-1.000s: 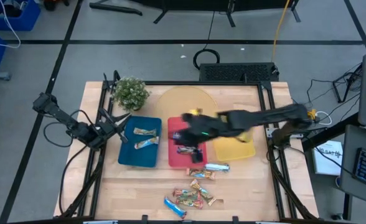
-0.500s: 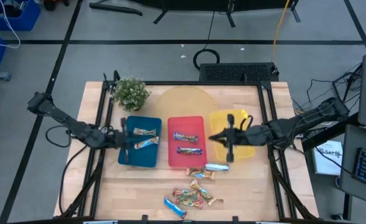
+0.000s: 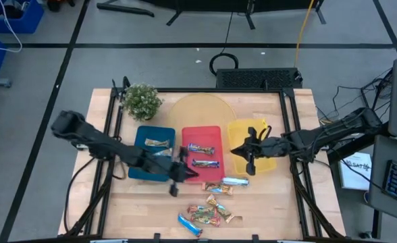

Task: Pick and place Granola Bars by type
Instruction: Put the yellow granola bar into the blue bin

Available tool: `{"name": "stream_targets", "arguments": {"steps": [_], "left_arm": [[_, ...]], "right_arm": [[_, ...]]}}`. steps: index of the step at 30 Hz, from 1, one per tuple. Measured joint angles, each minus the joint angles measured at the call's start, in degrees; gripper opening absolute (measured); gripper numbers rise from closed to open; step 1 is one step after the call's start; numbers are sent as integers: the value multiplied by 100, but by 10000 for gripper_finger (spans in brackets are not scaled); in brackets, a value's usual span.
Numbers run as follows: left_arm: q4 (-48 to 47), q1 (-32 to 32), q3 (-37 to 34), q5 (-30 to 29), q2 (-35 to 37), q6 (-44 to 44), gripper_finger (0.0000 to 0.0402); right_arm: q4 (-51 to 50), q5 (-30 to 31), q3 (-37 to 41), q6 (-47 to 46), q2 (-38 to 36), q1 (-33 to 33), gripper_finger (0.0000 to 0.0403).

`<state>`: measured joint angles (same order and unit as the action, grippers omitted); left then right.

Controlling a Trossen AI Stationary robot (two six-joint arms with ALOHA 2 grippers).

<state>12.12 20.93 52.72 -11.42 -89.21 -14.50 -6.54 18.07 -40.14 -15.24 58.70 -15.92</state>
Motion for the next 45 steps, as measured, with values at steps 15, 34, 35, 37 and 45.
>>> {"name": "stream_targets", "arguments": {"steps": [15,34,35,37,45], "left_arm": [[-2009,55,2775,571,-2732,114,170],[-2274,-247,2936,994,-3111,369,162],[-2272,-249,2936,982,-3120,367,159],[-2190,-249,2936,950,-3201,422,154],[-1891,-211,2936,341,-3410,475,153]], "right_arm": [[-338,-20,0,-227,2,-372,0],[-316,-20,0,-12,2,-374,0],[-315,-20,0,-12,2,-374,0],[-296,-20,9,-8,2,-374,0],[338,-23,517,104,3,-370,0]]}}
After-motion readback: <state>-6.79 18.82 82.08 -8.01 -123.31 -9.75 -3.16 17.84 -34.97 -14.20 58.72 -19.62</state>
